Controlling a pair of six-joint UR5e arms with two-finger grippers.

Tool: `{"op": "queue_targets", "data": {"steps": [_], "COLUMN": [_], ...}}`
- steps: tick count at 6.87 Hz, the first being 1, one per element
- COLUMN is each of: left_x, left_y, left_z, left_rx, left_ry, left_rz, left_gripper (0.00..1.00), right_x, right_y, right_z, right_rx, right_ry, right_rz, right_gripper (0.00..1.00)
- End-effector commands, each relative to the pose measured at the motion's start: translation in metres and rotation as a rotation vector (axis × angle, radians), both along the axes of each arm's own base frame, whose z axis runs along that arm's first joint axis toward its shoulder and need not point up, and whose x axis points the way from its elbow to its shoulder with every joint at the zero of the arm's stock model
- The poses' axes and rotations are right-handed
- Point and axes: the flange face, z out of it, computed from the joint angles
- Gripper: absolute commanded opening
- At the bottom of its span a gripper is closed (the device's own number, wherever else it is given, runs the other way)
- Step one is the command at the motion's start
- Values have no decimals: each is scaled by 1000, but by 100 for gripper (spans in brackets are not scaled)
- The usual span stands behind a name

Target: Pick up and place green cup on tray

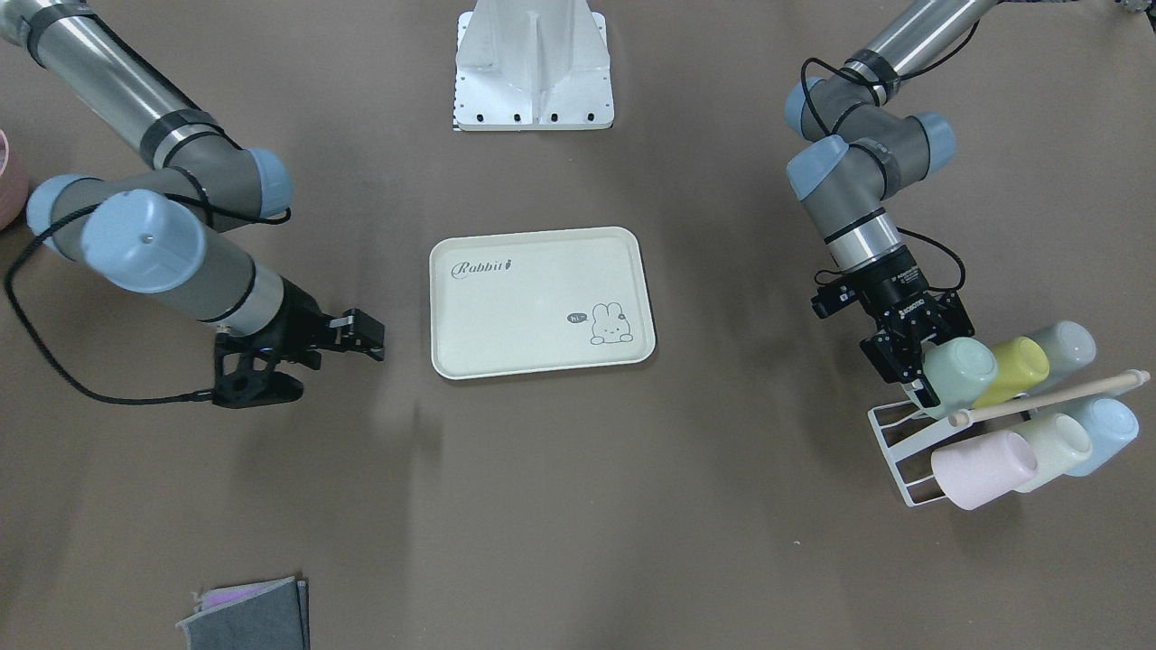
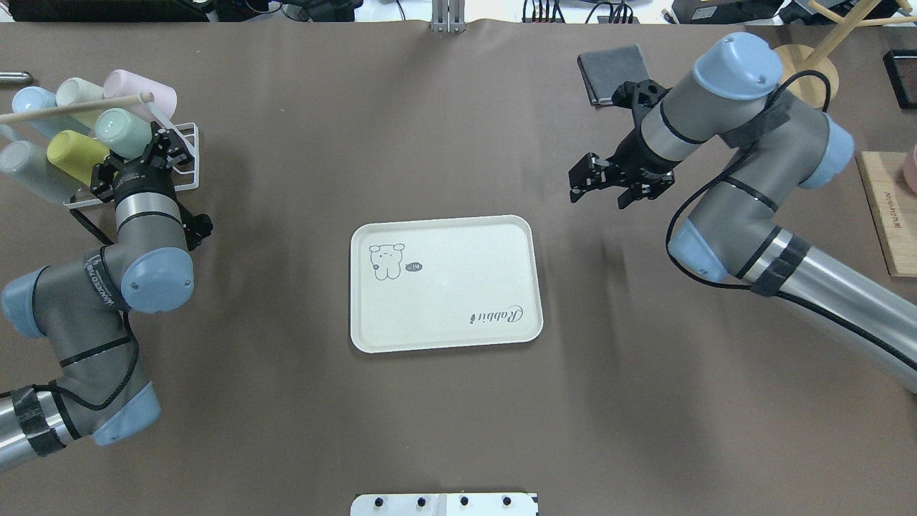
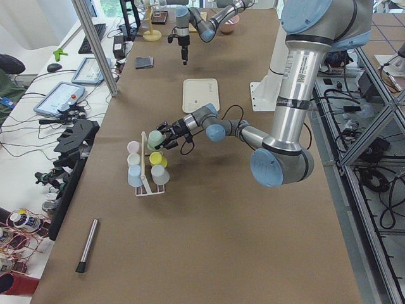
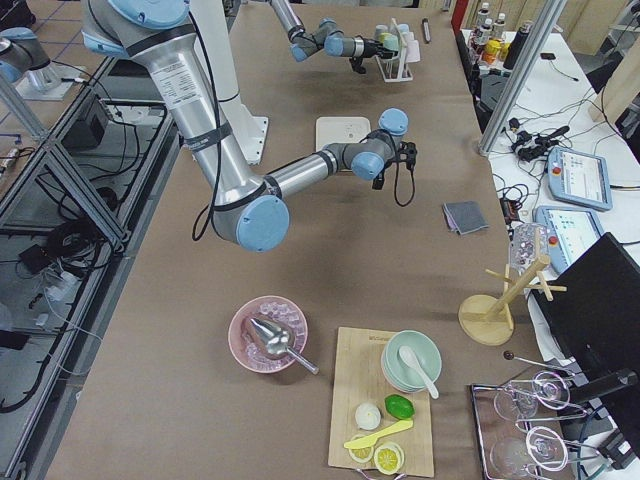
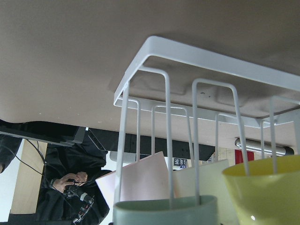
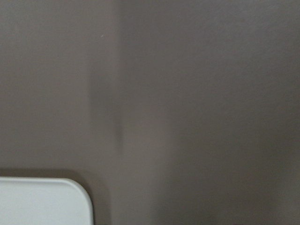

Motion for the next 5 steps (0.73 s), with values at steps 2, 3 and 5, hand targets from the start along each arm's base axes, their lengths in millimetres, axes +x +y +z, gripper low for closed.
{"op": "queue_targets", "data": {"steps": [2,3,5], "left_x": [-15,-19,-33], "left_y": [5,5,3], "left_z": [3,-1,-21], "left_rx": [1,7,31], "left_ry": [-3,-8,-27], "left_rz": [-5,-5,-5], "left_gripper": [58,58,58], "right_x": [158,218,306], "right_y": [-27,-32,-18], "right_z": [92,125,186], "right_rx": [184,200,185], "right_ry": [157,216,283], "right_rz": [-49,-70,-106], "right_gripper": [100,100,100]}}
